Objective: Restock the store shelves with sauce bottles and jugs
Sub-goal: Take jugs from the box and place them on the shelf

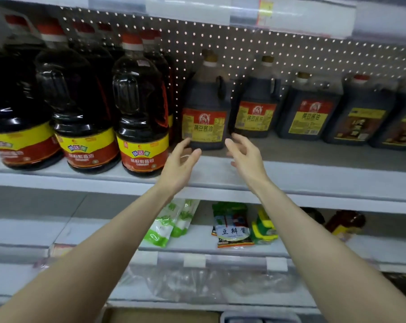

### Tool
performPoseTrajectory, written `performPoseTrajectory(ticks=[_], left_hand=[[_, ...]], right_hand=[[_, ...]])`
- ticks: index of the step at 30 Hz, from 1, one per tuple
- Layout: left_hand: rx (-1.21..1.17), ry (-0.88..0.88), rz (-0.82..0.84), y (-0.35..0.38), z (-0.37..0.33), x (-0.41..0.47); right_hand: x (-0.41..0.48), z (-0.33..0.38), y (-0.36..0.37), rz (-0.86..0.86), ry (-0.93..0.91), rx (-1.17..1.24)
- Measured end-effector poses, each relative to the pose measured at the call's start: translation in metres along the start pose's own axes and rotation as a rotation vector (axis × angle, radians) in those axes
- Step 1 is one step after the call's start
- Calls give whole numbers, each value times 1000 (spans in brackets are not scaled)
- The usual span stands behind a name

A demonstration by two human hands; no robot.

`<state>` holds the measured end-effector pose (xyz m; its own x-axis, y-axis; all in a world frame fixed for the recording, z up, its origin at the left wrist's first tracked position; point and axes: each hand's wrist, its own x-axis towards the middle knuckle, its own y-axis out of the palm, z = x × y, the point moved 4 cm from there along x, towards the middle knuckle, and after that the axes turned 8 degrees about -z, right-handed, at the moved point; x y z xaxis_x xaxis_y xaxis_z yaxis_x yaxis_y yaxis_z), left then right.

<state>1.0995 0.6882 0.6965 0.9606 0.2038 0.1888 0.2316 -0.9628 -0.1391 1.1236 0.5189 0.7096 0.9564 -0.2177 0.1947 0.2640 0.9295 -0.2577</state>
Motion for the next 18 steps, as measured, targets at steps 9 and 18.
performPoseTrajectory(ticks=[9, 18], left_hand=[[21, -181, 112, -18, 65, -99], [76, -452, 116, -4, 204, -195]], right_hand=[[-98, -55, -19, -5, 131, 3], [-193, -204, -6, 52, 365, 7]])
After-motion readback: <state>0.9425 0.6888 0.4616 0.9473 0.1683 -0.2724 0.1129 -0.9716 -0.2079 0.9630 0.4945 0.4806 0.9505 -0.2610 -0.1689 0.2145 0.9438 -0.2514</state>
